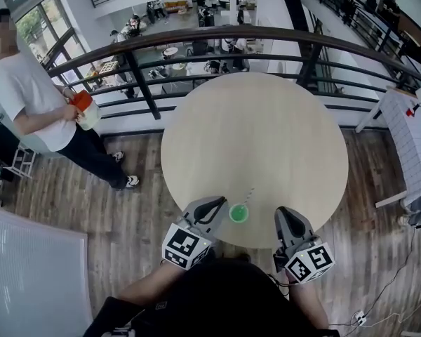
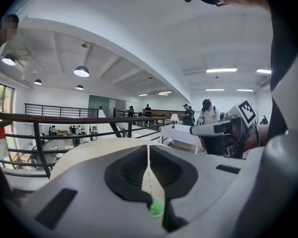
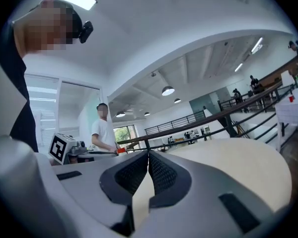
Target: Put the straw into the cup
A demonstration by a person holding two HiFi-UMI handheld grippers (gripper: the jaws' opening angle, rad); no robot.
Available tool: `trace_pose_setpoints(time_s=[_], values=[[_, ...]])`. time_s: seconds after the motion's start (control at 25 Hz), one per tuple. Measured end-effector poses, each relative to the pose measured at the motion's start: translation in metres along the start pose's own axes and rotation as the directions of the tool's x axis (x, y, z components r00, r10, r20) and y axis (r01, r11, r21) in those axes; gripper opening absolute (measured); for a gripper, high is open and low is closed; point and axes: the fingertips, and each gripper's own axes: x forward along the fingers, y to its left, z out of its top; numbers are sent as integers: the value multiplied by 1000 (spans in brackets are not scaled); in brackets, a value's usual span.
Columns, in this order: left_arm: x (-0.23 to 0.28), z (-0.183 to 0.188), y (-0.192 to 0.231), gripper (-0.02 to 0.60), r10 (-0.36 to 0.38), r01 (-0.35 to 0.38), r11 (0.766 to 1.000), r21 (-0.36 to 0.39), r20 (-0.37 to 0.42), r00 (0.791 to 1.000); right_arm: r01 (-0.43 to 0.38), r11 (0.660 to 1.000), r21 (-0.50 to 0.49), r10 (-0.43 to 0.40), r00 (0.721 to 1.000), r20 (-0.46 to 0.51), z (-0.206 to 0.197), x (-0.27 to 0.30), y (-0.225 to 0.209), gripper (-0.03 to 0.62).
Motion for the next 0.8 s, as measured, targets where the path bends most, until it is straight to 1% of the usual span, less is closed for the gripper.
trace_pose_setpoints(time_s=[0.12, 0.36, 0.6, 0.8], values=[[-9, 15, 3, 15, 16, -17, 1000, 11, 36, 999, -3, 999, -44, 4, 999, 41, 18, -1, 6, 23], [-27, 29, 16, 9, 51, -51, 999, 0, 93, 994, -16, 997, -78, 21, 998, 65, 27, -1, 17, 21], [-35, 29, 21, 8, 59, -58, 998, -10, 99, 993, -12, 993, -115, 20, 997, 70, 31, -1, 22, 21], [-38, 31, 21, 8, 55, -56, 998, 8, 104, 993, -4, 994, -106, 11, 998, 66, 25, 1, 24, 21]])
